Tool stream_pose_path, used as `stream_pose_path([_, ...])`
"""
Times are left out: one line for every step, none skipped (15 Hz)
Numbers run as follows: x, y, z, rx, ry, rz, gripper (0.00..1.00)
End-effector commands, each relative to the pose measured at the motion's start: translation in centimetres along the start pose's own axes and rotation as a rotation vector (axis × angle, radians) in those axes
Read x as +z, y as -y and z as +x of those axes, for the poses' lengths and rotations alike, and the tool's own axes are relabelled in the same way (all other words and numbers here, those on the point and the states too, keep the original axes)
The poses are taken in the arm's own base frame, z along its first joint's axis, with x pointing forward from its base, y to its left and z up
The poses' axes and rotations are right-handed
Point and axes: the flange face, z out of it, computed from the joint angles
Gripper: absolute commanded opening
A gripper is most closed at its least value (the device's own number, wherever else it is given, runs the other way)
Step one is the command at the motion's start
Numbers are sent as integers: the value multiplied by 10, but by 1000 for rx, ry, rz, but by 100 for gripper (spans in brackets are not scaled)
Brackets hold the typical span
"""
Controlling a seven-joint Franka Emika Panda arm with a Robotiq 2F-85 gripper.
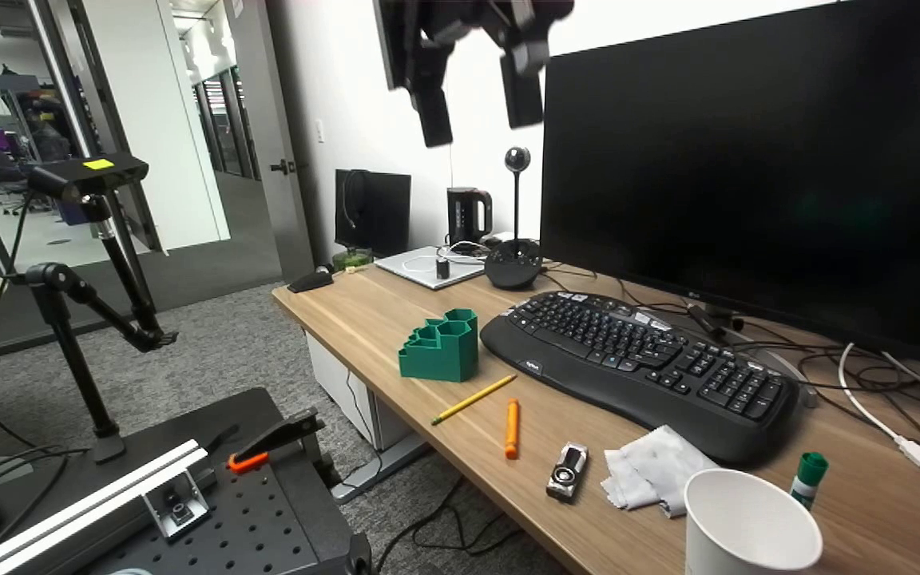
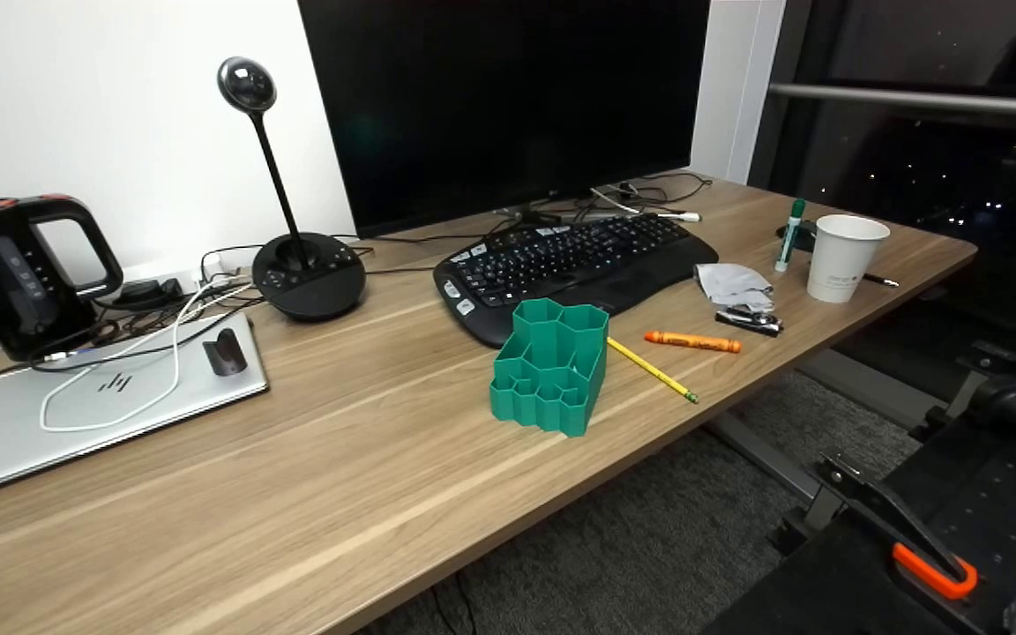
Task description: Move the remote controller to the right
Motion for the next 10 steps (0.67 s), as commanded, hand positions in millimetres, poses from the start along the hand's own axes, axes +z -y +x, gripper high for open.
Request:
stream_pose_path([64,-6,55,79,72,18,100])
stream_pose_path([88,-2,66,120,89,49,100])
stream_pose_path([110,1,79,144,94,60,100])
stream_pose_path([133,5,89,156,102,58,100])
stream_pose_path([155,7,101,168,110,61,100])
stream_pose_path([177,10,111,184,124,55,100])
stream_pose_path([199,12,122,199,137,51,100])
stream_pose_path([219,13,131,216,155,42,100])
stream_pose_path([235,13,139,229,172,37,100])
stream_pose_path([252,14,147,245,189,26,100])
